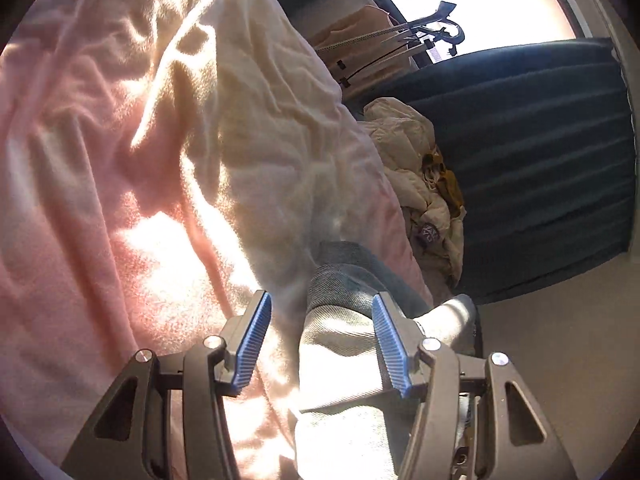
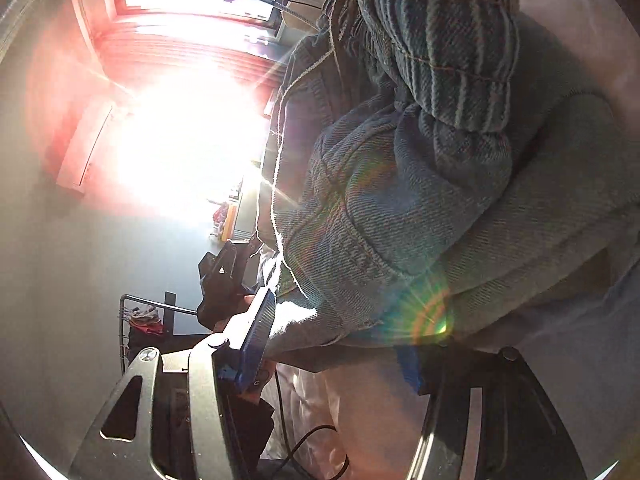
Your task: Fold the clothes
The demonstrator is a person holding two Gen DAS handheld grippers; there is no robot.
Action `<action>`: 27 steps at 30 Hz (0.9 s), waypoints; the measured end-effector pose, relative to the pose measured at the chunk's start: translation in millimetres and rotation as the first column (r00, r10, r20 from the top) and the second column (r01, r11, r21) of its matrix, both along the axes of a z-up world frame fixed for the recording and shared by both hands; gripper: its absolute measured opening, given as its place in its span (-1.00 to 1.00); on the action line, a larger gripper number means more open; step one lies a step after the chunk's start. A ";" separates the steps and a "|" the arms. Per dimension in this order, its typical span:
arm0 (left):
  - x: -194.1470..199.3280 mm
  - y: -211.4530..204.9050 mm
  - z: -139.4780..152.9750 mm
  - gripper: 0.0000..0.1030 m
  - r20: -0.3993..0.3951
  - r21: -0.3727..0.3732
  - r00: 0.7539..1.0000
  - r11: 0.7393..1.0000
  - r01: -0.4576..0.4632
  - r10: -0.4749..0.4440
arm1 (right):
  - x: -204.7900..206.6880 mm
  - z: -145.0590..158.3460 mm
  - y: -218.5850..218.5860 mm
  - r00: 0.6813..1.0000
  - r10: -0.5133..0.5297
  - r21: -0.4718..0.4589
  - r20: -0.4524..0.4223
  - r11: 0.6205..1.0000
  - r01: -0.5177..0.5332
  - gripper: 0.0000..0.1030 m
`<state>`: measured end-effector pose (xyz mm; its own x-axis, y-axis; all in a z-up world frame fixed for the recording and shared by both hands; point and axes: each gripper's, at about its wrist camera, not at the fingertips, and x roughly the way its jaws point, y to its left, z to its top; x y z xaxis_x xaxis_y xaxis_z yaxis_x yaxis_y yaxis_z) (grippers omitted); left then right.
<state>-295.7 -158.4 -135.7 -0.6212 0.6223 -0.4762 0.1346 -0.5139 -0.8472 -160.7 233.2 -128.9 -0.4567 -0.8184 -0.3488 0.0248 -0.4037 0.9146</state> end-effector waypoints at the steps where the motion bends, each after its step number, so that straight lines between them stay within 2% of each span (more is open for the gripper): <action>1: -0.1 0.7 -0.1 0.05 -0.002 0.024 1.000 1.000 0.006 -0.006 | 2.0 -0.3 0.2 1.000 0.002 -0.004 0.000 1.000 -0.002 0.11; 4: -2.0 2.6 0.6 0.05 -0.006 0.076 1.000 0.997 0.016 -0.015 | 5.3 -1.7 -0.7 1.000 0.015 -0.012 0.004 1.000 -0.015 0.11; 8: -6.0 1.5 -7.8 0.05 0.021 0.112 0.999 0.993 0.023 -0.025 | 16.4 -10.7 -13.1 0.992 0.107 -0.093 0.069 0.991 -0.100 0.11; 18: -15.6 -6.2 -17.4 0.03 0.027 0.252 0.998 0.967 0.040 -0.048 | -0.8 -1.8 -63.1 0.987 0.155 -0.138 0.039 0.979 -0.148 0.11; 21: -15.9 -3.1 -18.7 0.03 0.041 0.241 0.996 0.968 0.065 -0.077 | -12.0 -11.5 -77.7 0.982 0.165 -0.231 0.092 0.963 -0.140 0.12; 24: -16.5 -0.3 -21.3 0.03 0.055 0.231 0.994 0.970 0.079 -0.094 | -18.6 -20.7 -85.7 0.982 0.151 -0.162 0.113 0.978 -0.132 0.12; 25: -16.1 -0.3 -20.7 0.03 0.051 0.229 0.994 0.970 0.079 -0.093 | -19.4 -23.9 -83.7 0.983 0.142 -0.165 0.118 0.979 -0.122 0.10; 26: -15.7 -0.5 -19.7 0.01 0.047 0.225 0.995 0.971 0.080 -0.092 | -19.4 -25.1 -80.7 0.985 0.129 -0.161 0.118 0.981 -0.110 -0.01; 27: -14.7 -1.3 -17.7 0.01 0.039 0.221 0.995 0.972 0.080 -0.091 | -18.1 -23.3 -76.4 0.988 0.110 -0.144 0.112 0.985 -0.094 -0.26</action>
